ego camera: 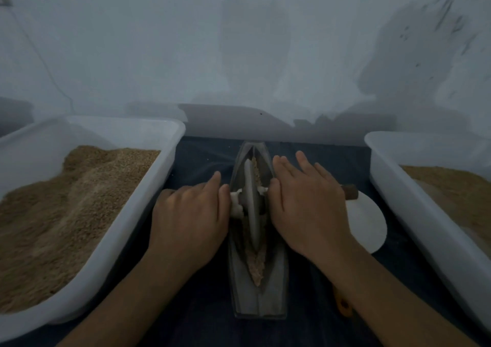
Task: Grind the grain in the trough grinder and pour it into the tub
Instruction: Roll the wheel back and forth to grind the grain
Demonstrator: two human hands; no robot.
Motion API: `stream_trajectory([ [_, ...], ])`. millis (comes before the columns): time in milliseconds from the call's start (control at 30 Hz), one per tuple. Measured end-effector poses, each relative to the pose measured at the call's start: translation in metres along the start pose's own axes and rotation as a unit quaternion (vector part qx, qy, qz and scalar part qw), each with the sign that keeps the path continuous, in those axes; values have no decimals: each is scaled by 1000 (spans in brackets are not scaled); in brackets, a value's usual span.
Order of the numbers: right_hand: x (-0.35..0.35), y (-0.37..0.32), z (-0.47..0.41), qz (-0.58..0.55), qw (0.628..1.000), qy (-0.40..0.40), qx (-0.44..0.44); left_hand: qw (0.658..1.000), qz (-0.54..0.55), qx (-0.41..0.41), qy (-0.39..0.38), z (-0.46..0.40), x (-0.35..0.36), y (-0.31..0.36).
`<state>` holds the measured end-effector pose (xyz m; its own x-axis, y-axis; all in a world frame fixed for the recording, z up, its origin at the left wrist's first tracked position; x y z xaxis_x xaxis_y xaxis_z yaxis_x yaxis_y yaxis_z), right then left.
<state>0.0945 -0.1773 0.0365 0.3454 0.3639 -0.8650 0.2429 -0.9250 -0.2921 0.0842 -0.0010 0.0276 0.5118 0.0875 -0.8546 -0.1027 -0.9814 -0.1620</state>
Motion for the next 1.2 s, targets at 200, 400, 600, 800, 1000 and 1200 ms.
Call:
stream_trajectory([
  [200,29,33,-75,-2,993,-55,102,991,-126,34,-37,-74,37,8],
  [400,29,30,-78,18,994,-43,102,993,-112,13,-36,-78,40,7],
  [600,2,3,3,6,999,10,32,998,-52,18,-20,-8,10,1],
  [800,-4,3,21,-4,1000,7,9,999,-23,23,-42,6,5,1],
  [1000,20,23,-60,7,997,-37,74,992,-119,25,-31,-61,35,9],
  [1200,22,17,-93,38,996,1,77,981,4,-47,-187,-107,75,-13],
])
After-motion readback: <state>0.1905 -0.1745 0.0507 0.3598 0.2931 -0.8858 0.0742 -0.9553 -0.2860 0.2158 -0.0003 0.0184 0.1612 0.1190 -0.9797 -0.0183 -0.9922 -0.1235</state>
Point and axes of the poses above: each hand's wrist, its own z-axis away from the middle knuckle, its own x-axis out of the palm, y = z × x, the point moved 6 cm from there along -z, towards the middle knuckle, and after that the axes turned 13 degrees about -z, right-handed, at the moved point
